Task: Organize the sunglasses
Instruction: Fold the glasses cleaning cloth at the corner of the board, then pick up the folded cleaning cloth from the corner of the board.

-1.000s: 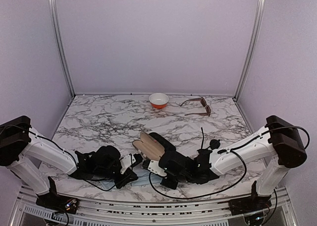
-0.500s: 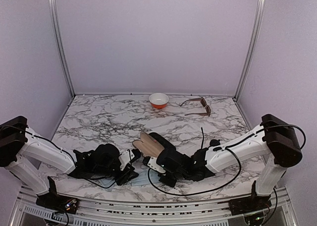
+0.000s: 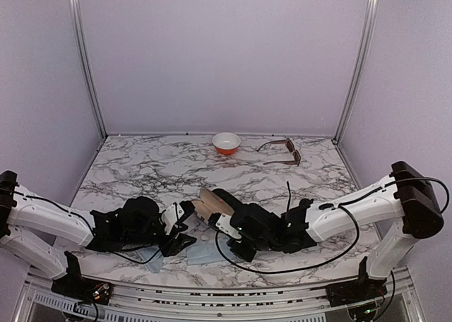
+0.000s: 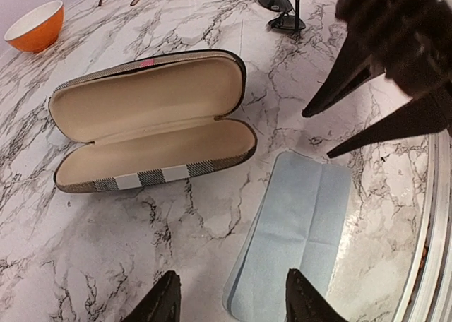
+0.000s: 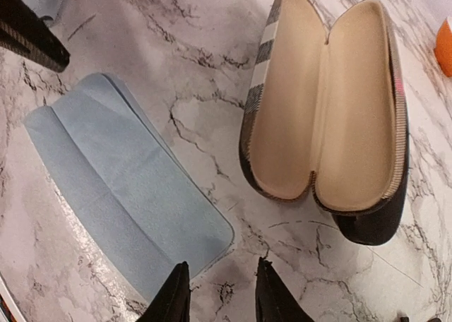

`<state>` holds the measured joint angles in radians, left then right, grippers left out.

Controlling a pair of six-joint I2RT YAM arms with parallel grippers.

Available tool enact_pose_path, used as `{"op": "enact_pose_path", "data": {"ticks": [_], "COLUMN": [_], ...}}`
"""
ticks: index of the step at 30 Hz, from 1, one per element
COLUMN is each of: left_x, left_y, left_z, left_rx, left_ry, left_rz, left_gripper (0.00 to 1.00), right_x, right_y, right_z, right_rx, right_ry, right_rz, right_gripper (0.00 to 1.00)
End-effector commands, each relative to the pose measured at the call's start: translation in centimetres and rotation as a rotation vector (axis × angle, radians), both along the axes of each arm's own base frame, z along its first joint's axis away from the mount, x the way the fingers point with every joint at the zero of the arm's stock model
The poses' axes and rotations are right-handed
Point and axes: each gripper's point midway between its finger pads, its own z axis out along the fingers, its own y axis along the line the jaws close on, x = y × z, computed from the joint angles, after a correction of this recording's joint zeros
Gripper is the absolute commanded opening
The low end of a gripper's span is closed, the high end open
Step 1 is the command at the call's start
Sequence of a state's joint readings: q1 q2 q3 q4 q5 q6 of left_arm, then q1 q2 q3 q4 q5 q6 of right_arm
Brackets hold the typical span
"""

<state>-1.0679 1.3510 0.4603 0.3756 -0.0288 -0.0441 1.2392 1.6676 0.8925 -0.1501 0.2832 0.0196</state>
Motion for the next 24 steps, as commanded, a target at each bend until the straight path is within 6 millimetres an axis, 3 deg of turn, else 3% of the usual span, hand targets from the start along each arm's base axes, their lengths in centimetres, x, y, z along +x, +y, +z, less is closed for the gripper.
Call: {"op": "enact_pose_path", "data": {"ticks": [1, 8, 14, 18, 24], "left_x": [-2.2, -5.0, -5.7, -6.1, -7.1], "left_y": [0.5, -0.2, 0.2, 0.2, 0.0], "left_z": [-0.8, -2.0, -2.3, -2.8, -4.0], "left_rx": [0.032, 0.081, 0.084, 0.097, 0.138], "left_ry": [0.008, -0.023, -0.029, -0.029, -0.031], "left_rz": [-0.100, -0.212, -0.232, -0.259, -0.306], "left_gripper": [0.51, 0.48, 0.46, 0.43, 0.41], "right_x": [0.3, 0.5, 1.3, 1.8, 1.7], "right_y": [-1.1, -2.8, -3.2, -3.4, -3.6], "right_z": [2.0, 2.3, 3.6, 4.0, 3.7], "right_rx": [0.053, 0.089, 0.144, 0.173, 0.174], "right_ry": [-0.023, -0.075, -0.099, -0.096, -0.095], "right_rz": [-0.034, -0.055, -0.095, -0.143, -0.145], "right_gripper": [0.30, 0.30, 0.33, 0.44, 0.44]}}
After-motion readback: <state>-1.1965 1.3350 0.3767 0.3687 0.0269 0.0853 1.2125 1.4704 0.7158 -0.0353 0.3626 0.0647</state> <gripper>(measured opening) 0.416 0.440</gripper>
